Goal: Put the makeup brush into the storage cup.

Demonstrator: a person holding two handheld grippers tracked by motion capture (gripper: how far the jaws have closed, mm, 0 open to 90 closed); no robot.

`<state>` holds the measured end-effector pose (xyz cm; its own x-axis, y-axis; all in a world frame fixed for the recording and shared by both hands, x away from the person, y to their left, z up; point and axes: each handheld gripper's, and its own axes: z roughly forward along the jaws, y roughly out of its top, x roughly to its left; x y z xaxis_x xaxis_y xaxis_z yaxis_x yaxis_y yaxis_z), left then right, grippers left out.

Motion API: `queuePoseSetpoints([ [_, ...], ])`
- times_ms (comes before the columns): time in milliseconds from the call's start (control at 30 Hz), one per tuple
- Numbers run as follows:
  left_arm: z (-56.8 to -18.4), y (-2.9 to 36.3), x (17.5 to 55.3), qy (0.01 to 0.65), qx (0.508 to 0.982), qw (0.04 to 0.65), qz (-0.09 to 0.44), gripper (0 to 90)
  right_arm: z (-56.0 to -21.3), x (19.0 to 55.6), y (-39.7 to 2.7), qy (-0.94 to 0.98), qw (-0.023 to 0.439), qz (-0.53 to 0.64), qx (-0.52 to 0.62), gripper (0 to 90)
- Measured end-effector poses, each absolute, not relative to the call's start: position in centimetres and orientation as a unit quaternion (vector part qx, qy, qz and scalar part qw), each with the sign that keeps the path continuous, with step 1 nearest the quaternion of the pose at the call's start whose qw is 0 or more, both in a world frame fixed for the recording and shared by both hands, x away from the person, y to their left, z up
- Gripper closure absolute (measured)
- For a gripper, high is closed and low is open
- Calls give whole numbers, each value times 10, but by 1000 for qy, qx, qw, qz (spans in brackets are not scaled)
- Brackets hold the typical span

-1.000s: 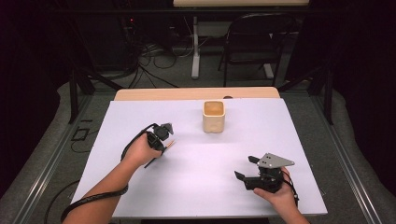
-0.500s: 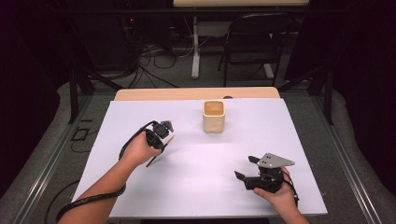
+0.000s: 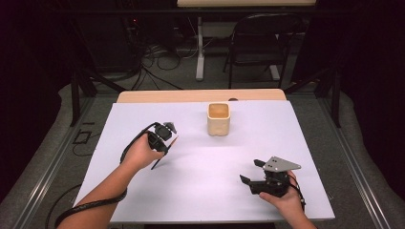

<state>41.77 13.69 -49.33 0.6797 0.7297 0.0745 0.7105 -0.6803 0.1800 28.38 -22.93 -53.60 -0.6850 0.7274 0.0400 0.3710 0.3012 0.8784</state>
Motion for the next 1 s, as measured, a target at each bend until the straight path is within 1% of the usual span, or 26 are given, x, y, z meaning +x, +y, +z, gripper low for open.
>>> queuePoseSetpoints([
  [533,-507,145,418,406,904,113,69,829,-536,284,-229,786,185,475,350,209],
  [767,-509,148,418,411,904,102,68,830,-536,284,-229,786,184,474,351,209],
  [1000,-503,147,419,405,907,93,68,831,-536,284,-229,787,184,473,350,209],
])
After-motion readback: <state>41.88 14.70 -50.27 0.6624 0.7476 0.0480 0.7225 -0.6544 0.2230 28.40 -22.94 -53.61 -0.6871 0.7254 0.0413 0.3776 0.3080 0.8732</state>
